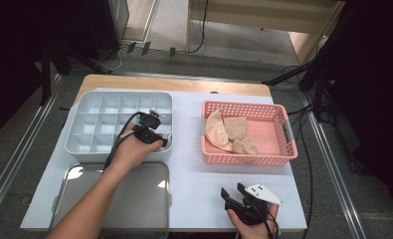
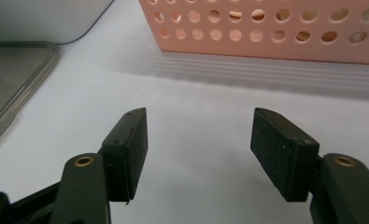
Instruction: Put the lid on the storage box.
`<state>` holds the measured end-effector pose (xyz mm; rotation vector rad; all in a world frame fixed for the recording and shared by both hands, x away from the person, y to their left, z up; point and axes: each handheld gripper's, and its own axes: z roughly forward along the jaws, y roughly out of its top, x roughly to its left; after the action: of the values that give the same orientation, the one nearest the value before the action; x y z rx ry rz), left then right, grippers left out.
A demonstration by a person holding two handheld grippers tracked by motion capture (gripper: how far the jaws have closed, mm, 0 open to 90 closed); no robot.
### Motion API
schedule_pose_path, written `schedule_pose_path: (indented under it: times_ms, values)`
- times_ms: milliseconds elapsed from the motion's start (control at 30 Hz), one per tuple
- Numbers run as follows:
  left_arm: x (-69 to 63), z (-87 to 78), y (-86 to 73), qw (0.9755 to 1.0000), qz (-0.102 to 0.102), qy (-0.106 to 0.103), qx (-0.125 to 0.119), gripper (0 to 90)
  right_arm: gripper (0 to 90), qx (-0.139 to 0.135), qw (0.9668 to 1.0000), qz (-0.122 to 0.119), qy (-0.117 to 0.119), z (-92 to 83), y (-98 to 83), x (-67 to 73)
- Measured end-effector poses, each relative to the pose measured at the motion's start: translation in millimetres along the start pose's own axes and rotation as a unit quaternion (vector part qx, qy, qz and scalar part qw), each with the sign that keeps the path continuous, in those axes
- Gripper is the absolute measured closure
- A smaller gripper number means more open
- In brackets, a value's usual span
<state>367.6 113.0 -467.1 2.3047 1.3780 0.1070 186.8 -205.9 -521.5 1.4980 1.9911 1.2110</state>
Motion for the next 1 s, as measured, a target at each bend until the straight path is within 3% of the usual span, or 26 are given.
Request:
schedule_pose_path:
  times_ms: [100,233,367,433,467,600,667,733,867,1000]
  values:
    - [5.3,2.0,1.2,0.9997,-0.007,-0.021,0.006,75.0,37.0,0.002,1.0000,0.002,0.001,-0.4,-0.3,0.6]
    - [6.1,-2.4,-3.2,0.9995,0.010,-0.028,-0.013,72.7,37.0,0.004,1.0000,0.003,0.001,0.3,-0.7,-0.2]
    - [7.6,-20.3,-6.7,0.9984,0.005,-0.043,-0.037,60.9,37.0,0.003,1.0000,0.005,0.000,0.5,-0.4,-1.4]
    - [5.2,-27.1,-7.4,0.9977,0.002,-0.037,-0.056,58.5,37.1,0.002,1.0000,0.008,-0.002,0.5,-0.7,-2.3]
    - [2.8,-27.9,-7.1,0.9977,0.011,-0.027,-0.062,59.0,37.0,0.001,1.0000,0.006,-0.002,0.4,-0.7,-3.1]
    - [-3.8,-25.0,-3.7,0.9954,0.008,-0.010,-0.095,60.0,37.1,0.001,1.0000,0.007,-0.004,-0.6,-0.8,-3.0]
    - [-7.9,-20.0,-2.2,0.9962,0.017,-0.001,-0.086,70.5,37.1,0.002,0.9999,0.009,-0.004,-0.8,-1.1,-2.6]
    - [-7.5,-16.8,-1.2,0.9967,0.012,-0.004,-0.080,79.0,37.0,0.004,0.9999,0.009,-0.004,-0.9,-1.3,-2.2]
    - [-0.9,-10.1,0.8,0.9977,-0.001,-0.026,-0.062,84.7,37.1,0.002,1.0000,0.006,-0.002,-0.2,-1.4,-3.1]
    - [-4.7,0.3,6.4,0.9997,0.006,-0.012,-0.020,86.7,37.1,0.004,1.0000,0.005,-0.002,-0.2,-1.5,-1.6]
